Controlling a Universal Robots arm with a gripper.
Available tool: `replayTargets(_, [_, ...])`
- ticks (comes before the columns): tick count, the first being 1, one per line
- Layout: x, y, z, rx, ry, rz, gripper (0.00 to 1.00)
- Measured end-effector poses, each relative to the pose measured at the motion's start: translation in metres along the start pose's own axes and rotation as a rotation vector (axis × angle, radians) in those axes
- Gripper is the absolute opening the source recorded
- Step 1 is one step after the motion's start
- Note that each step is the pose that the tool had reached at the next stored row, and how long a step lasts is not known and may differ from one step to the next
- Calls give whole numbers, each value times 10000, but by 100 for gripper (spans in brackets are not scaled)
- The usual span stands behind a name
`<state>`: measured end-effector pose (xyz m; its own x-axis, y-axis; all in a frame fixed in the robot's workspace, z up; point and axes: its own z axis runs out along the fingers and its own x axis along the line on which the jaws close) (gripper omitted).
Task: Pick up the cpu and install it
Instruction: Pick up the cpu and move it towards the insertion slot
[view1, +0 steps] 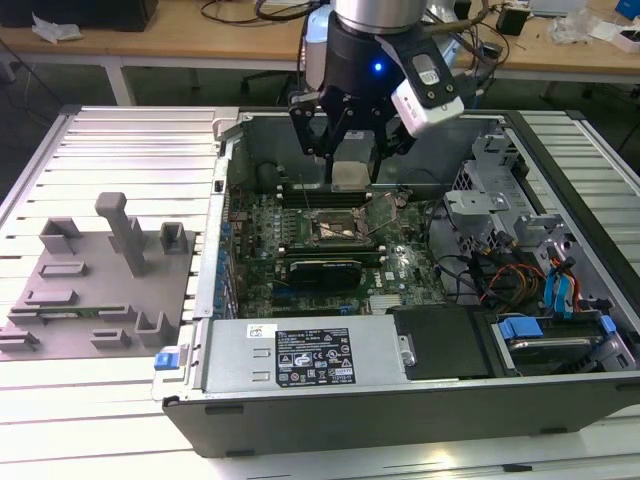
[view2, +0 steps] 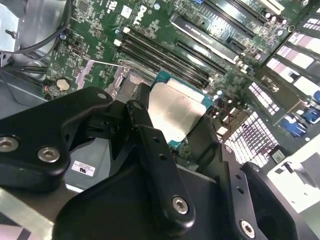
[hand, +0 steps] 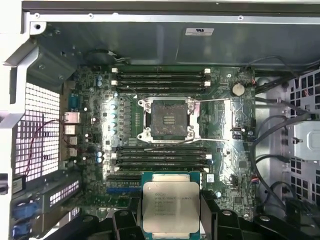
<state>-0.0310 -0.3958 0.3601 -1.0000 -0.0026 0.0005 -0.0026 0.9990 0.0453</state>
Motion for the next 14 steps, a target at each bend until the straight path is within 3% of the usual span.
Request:
replayTargets(6, [0,28,107,-14,2,2,55])
replayTargets(14, [-19,151,235,-53,17,-74,55])
